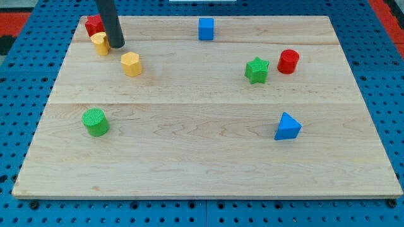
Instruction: Place the yellow hexagon diagonally to the red circle
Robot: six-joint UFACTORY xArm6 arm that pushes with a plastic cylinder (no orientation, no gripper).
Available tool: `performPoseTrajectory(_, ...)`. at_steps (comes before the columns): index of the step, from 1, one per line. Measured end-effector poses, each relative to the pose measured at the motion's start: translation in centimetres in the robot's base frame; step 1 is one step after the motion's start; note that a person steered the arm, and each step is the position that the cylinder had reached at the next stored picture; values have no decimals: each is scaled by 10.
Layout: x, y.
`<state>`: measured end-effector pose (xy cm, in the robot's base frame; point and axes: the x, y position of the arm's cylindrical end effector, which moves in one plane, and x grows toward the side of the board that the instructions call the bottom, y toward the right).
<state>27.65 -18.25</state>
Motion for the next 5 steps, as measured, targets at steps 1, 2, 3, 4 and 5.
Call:
performPoseTrajectory(1,-13,-11)
performPoseTrajectory(2,-12,-18)
performPoseTrajectory(3,16,-36)
performPoseTrajectory(4,45,8)
performPoseTrajectory(5,74,48)
